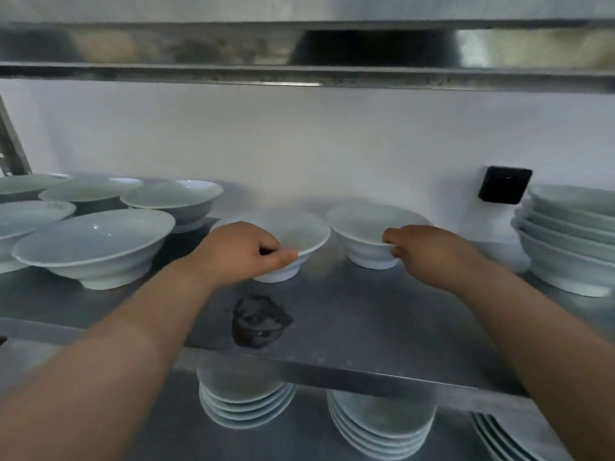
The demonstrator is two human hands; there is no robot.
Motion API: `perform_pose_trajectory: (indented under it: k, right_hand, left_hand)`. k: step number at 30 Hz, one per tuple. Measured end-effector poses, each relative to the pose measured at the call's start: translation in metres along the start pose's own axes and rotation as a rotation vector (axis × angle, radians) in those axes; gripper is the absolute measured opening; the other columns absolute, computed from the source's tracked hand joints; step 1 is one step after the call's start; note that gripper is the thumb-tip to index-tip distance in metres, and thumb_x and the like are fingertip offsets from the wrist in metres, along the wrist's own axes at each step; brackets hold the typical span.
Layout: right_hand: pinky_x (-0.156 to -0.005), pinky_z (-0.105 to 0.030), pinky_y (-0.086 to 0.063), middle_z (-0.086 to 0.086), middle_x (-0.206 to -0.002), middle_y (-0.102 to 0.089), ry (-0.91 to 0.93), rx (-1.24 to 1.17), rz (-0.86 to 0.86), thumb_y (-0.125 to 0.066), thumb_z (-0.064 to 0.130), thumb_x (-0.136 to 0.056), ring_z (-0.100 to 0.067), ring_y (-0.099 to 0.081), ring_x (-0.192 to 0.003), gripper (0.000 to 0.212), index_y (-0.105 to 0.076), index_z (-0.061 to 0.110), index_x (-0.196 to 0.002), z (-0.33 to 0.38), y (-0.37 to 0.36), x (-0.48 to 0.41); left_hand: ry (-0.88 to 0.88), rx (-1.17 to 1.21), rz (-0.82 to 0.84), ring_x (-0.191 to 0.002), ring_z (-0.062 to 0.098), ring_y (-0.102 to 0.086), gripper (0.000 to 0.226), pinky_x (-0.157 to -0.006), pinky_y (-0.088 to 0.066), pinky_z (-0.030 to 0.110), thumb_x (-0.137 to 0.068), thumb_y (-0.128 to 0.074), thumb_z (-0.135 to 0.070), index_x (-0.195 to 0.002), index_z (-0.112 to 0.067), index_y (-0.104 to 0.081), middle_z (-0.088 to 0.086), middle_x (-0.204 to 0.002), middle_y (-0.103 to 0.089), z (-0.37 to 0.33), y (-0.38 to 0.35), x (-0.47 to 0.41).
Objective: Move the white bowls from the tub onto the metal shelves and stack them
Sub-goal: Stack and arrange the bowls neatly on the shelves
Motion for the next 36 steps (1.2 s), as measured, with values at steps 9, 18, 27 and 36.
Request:
perform_pose_trajectory:
  k: [9, 18, 27, 36]
  right_hand:
    - [-0.057, -0.032, -0.035, -0.002, -0.066, -0.055, -0.054, 0.127, -0.419, -0.044, 0.036, -0.088, -0.027, -0.055, -0.061, 0.023, -0.058, 0.02, -0.078, -0.021, 0.011, 0.068]
    - [-0.061, -0.032, -0.027, -0.006, -0.062, -0.054, -0.219, 0.104, -0.546, -0.063, 0.024, -0.079, -0.03, -0.054, -0.058, 0.015, -0.061, 0.015, -0.068, -0.037, 0.009, 0.069]
    - [-0.063, -0.034, -0.026, -0.006, -0.064, -0.054, -0.263, 0.13, -0.563, -0.064, 0.019, -0.078, -0.031, -0.053, -0.06, 0.004, -0.065, 0.016, -0.076, -0.043, 0.004, 0.066]
    - [-0.065, -0.035, -0.034, -0.008, -0.069, -0.057, -0.319, 0.118, -0.534, -0.062, 0.021, -0.081, -0.032, -0.056, -0.066, 0.008, -0.066, 0.016, -0.078, -0.05, 0.002, 0.065]
  left_hand:
    - [-0.081, -0.24, -0.274, -0.078, 0.018, -0.058, 0.032, -0.058, -0.044, 0.031, -0.084, -0.036, -0.049, -0.085, -0.029, -0.061, -0.007, -0.077, -0.062, -0.066, -0.026, -0.037]
    - [-0.06, -0.359, -0.459, -0.077, 0.027, -0.056, 0.035, -0.076, -0.034, 0.039, -0.094, -0.039, -0.041, -0.1, -0.031, -0.071, -0.006, -0.072, -0.067, -0.084, -0.031, -0.022]
    - [-0.235, -0.236, -0.495, -0.081, 0.028, -0.055, 0.04, -0.078, -0.035, 0.037, -0.087, -0.043, -0.017, -0.117, -0.017, -0.07, -0.002, -0.084, -0.068, -0.093, -0.039, -0.023]
    - [-0.196, -0.287, -0.437, -0.075, 0.029, -0.056, 0.046, -0.074, -0.04, 0.039, -0.09, -0.04, -0.021, -0.129, -0.027, -0.063, -0.004, -0.083, -0.065, -0.089, -0.045, -0.029]
Point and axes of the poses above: each hand's wrist, its own x-axis away from the middle knuckle, its own y-axis out of the back of the hand, z = x × y, the point moved 8 cm from there along -x, towards the middle knuckle
